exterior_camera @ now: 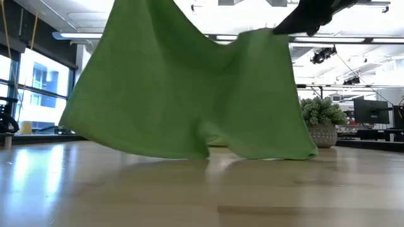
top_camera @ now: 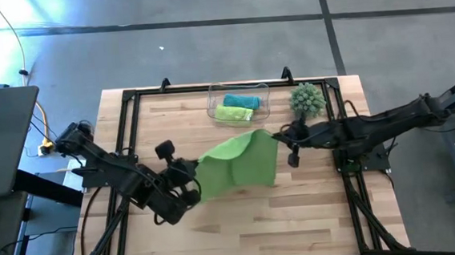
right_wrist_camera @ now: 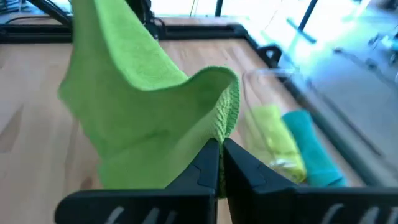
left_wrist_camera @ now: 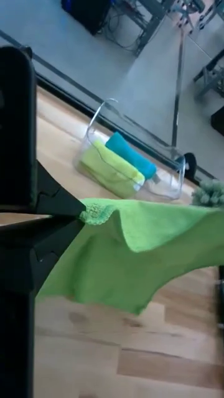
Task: Roll microfiber towels into tight, uniform cylinder then place into a basket
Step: Fold the green microfiber cloth
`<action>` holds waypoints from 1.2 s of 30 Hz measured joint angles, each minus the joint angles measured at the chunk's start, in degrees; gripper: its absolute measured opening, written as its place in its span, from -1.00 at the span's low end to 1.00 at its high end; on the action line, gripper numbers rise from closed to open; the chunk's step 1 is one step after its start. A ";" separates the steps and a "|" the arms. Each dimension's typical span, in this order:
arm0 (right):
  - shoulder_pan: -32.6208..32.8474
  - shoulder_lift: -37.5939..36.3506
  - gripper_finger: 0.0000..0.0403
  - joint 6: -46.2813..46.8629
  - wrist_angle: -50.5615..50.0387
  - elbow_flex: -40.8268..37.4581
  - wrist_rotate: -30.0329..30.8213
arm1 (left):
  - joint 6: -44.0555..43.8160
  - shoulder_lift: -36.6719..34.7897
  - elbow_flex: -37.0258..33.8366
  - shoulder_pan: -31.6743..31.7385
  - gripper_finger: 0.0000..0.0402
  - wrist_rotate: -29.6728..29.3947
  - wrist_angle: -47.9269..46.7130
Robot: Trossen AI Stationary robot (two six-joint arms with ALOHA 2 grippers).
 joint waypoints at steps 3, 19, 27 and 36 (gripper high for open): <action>0.77 -1.33 -1.00 -4.71 0.12 0.02 0.36 | 0.88 -1.57 0.00 0.82 -1.00 -0.74 -0.01; 0.55 -1.09 -1.00 -33.94 -14.91 17.47 13.29 | 14.98 -8.03 0.00 8.89 -1.00 -6.23 1.52; -2.37 -1.18 -1.00 -42.61 -19.85 23.47 18.24 | 21.72 -9.65 -0.09 15.30 -1.00 -5.41 7.20; 2.71 0.40 -1.00 -16.49 -26.99 15.76 4.57 | 6.23 -9.52 -7.41 10.49 -1.00 8.20 8.37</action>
